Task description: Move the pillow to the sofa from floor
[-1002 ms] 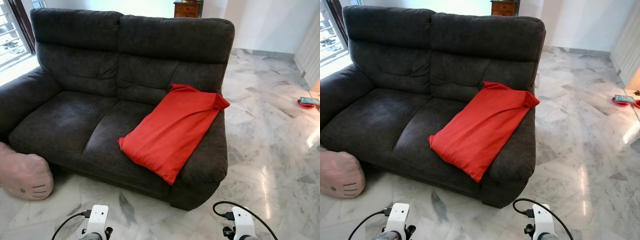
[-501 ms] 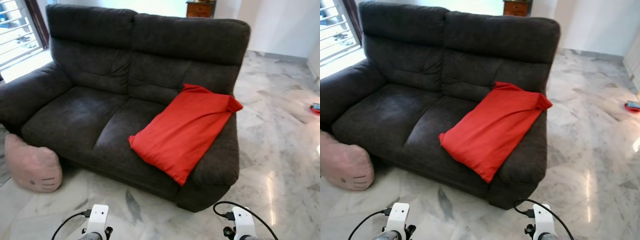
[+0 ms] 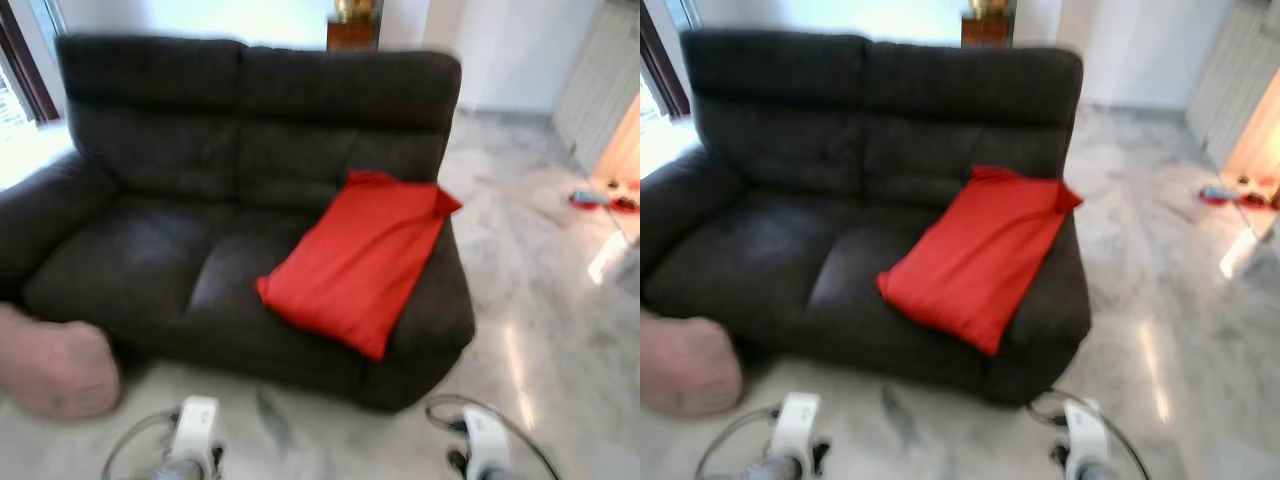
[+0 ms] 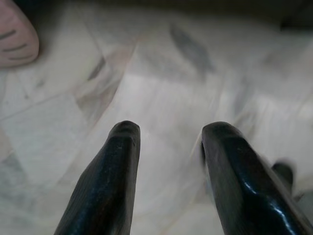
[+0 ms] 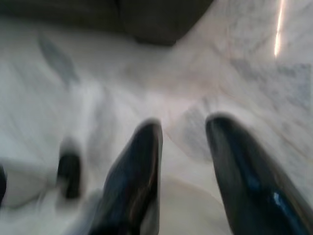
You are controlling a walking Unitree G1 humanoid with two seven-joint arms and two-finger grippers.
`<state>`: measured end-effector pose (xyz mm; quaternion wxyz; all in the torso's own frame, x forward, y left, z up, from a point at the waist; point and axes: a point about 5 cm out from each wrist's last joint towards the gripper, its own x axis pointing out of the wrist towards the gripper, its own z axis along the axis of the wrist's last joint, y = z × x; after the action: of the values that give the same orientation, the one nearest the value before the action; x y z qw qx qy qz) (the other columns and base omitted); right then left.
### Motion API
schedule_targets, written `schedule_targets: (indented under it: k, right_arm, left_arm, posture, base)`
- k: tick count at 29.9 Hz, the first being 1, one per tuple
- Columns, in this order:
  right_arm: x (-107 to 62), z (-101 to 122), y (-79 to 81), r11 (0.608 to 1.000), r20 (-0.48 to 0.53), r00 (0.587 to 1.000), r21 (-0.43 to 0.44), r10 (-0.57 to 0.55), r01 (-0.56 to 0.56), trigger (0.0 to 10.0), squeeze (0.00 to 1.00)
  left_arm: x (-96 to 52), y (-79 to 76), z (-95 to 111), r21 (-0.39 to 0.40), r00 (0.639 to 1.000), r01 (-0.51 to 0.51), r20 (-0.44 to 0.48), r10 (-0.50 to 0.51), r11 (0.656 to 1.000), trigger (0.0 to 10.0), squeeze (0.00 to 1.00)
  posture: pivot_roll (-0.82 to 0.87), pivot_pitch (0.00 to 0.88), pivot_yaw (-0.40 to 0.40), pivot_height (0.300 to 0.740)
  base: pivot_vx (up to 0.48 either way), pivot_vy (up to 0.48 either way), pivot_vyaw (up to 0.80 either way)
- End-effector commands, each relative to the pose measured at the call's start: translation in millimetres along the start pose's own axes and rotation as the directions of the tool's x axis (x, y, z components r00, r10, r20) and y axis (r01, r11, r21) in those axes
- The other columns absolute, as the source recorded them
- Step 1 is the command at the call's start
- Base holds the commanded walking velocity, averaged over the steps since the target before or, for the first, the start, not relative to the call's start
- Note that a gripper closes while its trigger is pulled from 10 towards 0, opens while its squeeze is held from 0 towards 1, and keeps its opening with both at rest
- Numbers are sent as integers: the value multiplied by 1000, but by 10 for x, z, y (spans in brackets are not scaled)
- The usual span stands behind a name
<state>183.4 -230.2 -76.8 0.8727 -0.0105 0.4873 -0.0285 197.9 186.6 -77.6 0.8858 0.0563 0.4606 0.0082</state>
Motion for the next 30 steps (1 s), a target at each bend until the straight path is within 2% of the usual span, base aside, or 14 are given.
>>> schedule_targets:
  k: [1,30]
  right_arm:
    - [12,51,44,1000,10,1000,9,13,-13,10000,0]
    - [15,72,55,1000,17,1000,13,17,-17,10000,0]
  left_arm:
    - [8,70,91,32,1000,-12,20,12,999,10000,0]
    - [11,80,114,41,1000,-7,24,6,999,10000,0]
  posture:
    - [-51,3,-10,740]
    - [-53,16,-4,740]
  base:
    - [0,390,0]
    - [0,388,0]
